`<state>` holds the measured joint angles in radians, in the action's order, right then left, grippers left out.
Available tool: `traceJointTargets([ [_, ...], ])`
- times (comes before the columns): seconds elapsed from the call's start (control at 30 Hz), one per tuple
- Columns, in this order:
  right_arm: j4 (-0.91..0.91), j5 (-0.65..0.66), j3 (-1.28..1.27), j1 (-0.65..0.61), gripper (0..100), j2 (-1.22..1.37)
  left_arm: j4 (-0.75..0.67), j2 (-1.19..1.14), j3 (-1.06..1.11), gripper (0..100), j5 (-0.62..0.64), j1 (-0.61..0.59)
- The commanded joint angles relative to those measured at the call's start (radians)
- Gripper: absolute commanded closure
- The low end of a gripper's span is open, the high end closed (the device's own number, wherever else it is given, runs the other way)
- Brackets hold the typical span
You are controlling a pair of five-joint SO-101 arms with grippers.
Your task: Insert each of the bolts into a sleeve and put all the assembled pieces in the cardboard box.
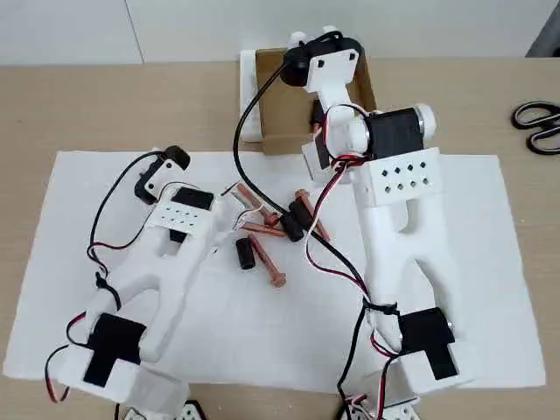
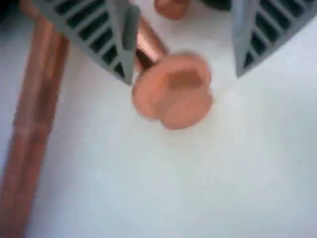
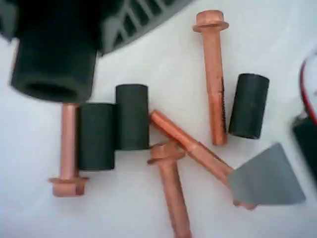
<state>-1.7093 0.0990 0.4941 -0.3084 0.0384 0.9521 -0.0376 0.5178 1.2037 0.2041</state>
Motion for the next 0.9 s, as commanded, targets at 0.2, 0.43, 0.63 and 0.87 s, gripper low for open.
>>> traceJointTargets([
  [0.2, 0.001, 0.008, 0.005, 0.007, 98.4, -0.053, -0.06, 0.003, 0.007, 88, -0.003, 0.038],
  [0.43, 0.001, 0.008, 0.005, 0.008, 98.4, -0.053, -0.143, 0.003, 0.042, 88, -0.002, 0.032],
  [0.63, 0.001, 0.008, 0.005, 0.008, 98.4, -0.053, -0.17, 0.003, 0.061, 88, 0.002, 0.032],
  [0.87, 0.001, 0.008, 0.005, 0.01, 98.4, -0.053, -0.215, -0.006, 0.073, 93, 0.002, 0.034],
])
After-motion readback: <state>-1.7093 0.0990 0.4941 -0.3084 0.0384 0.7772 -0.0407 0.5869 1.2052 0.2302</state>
